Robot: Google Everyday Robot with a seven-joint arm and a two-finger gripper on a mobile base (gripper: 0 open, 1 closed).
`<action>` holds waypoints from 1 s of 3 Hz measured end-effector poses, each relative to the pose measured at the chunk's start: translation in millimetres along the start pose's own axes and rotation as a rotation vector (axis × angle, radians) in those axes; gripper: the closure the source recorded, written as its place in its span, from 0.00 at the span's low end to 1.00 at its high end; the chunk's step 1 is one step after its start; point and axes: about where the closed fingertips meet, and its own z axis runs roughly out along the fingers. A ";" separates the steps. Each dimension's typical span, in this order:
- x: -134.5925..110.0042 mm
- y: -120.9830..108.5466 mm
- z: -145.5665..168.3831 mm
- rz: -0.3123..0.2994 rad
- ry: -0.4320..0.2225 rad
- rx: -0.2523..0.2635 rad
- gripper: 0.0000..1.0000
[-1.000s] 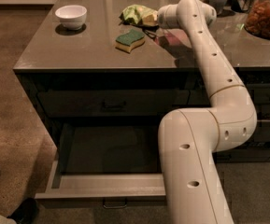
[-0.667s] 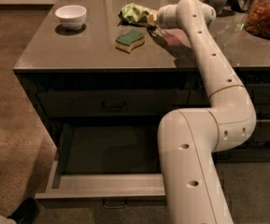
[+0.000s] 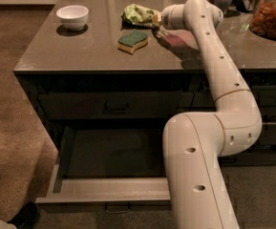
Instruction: Place green jalapeno chip bag into middle drawer
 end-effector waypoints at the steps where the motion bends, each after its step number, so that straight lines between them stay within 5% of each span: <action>1: -23.3 -8.4 -22.6 -0.007 -0.076 -0.019 1.00; 3: -74.4 -9.4 -92.3 -0.049 -0.226 -0.124 1.00</action>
Offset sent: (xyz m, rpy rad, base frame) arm -0.0711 -0.0543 0.1164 0.1195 -0.2515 0.1051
